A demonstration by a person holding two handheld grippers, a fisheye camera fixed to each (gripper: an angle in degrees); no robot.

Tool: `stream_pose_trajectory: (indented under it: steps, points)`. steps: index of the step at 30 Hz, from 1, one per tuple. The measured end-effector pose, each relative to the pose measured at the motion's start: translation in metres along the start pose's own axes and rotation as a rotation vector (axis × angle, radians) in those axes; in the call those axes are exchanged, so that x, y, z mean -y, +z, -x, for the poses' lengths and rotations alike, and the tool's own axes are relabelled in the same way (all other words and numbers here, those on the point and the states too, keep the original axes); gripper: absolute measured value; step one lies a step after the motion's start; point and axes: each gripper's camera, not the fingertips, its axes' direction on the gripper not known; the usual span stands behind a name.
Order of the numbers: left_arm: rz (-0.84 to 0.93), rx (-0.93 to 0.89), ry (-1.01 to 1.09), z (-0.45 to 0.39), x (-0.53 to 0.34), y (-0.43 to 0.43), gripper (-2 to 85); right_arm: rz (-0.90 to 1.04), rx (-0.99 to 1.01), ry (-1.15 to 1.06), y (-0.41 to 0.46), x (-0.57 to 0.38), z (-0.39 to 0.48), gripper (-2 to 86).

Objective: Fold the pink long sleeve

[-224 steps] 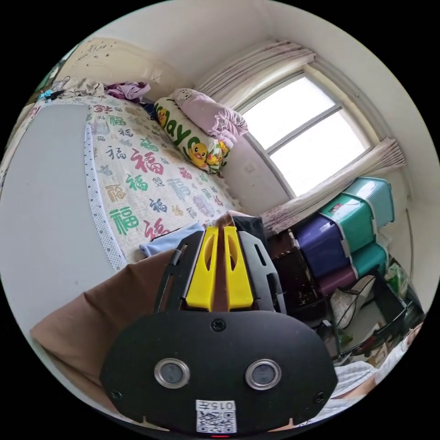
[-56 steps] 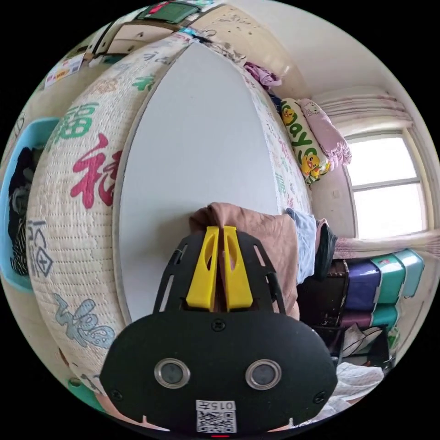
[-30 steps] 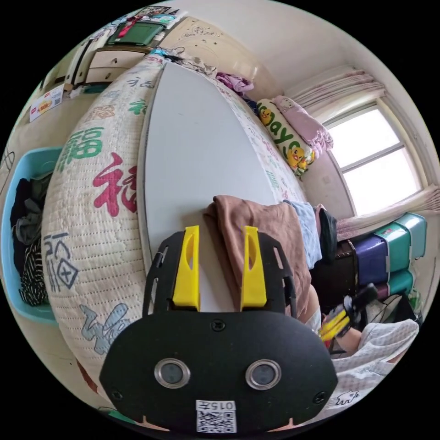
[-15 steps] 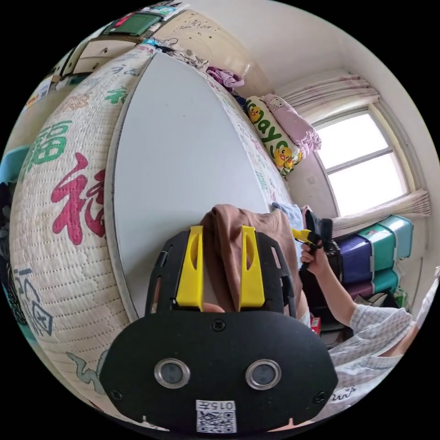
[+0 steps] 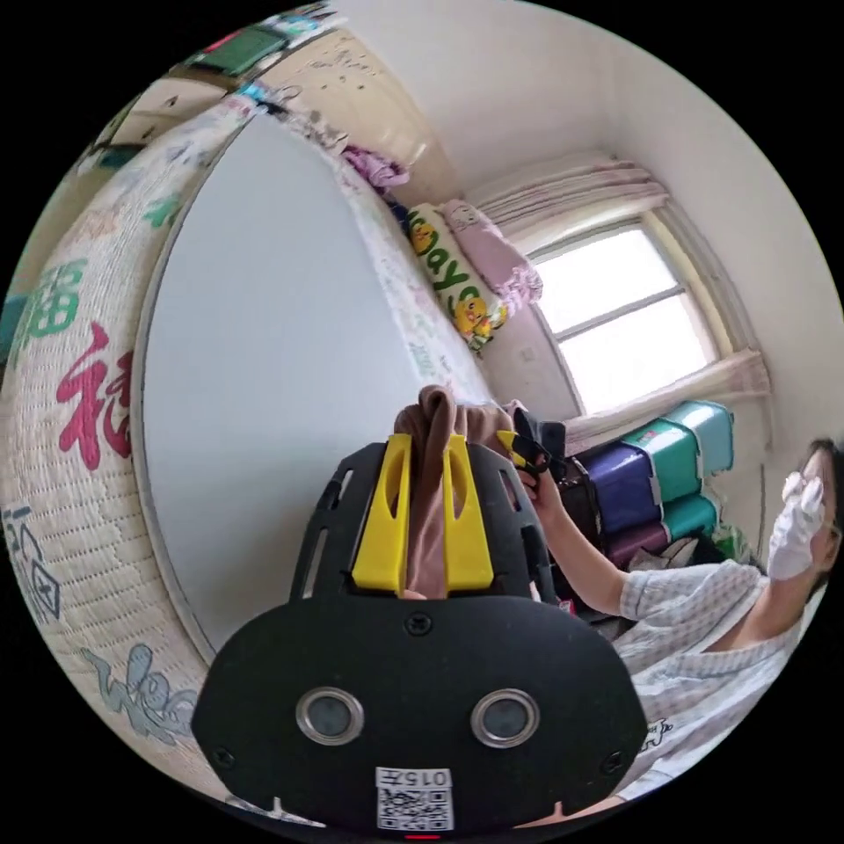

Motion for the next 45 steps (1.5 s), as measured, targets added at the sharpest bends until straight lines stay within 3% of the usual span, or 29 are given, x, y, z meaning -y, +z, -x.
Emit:
stream_pose_trajectory:
  steps: [6,10,15,23,28,29,31,33,36,40,45]
  points:
    - [-0.051,-0.116,0.357,-0.130,-0.013,-0.012,5.3,-0.321,0.097,-0.189,-0.121,-0.089,0.068,8.2]
    - [-0.062,-0.151,0.586,-0.215,-0.028,0.014,5.2,-0.482,-0.012,-0.357,-0.209,-0.145,0.124,8.1]
    - [-0.050,-0.274,0.716,-0.276,-0.035,0.079,5.2,-0.598,-0.152,-0.463,-0.305,-0.206,0.159,8.1]
    - [0.101,-0.479,0.623,-0.323,0.011,0.284,5.3,-0.589,-0.512,-0.369,-0.453,-0.219,0.150,7.9]
    - [0.152,-0.448,0.402,-0.318,0.080,0.473,5.6,-0.393,-0.840,-0.170,-0.528,-0.101,0.061,8.2]
    - [0.147,-0.415,0.378,-0.314,0.087,0.495,5.7,-0.361,-0.889,-0.116,-0.532,-0.082,0.042,8.3]
    - [0.196,-0.156,0.299,-0.288,0.104,0.573,6.0,-0.234,-1.083,0.190,-0.533,-0.028,-0.039,8.5]
    - [0.249,-0.112,0.153,-0.256,0.097,0.599,5.4,-0.264,-1.130,0.273,-0.515,-0.025,-0.072,7.0]
    - [0.277,-0.203,0.221,-0.224,0.067,0.582,4.8,-0.296,-0.903,0.033,-0.450,-0.058,-0.093,3.4]
    - [0.364,0.033,0.338,-0.178,0.003,0.514,6.6,-0.115,-0.697,-0.102,-0.331,-0.138,-0.115,5.0]
    - [0.361,0.170,0.129,-0.125,-0.066,0.439,8.9,-0.098,-0.513,-0.241,-0.220,-0.206,-0.090,6.6]
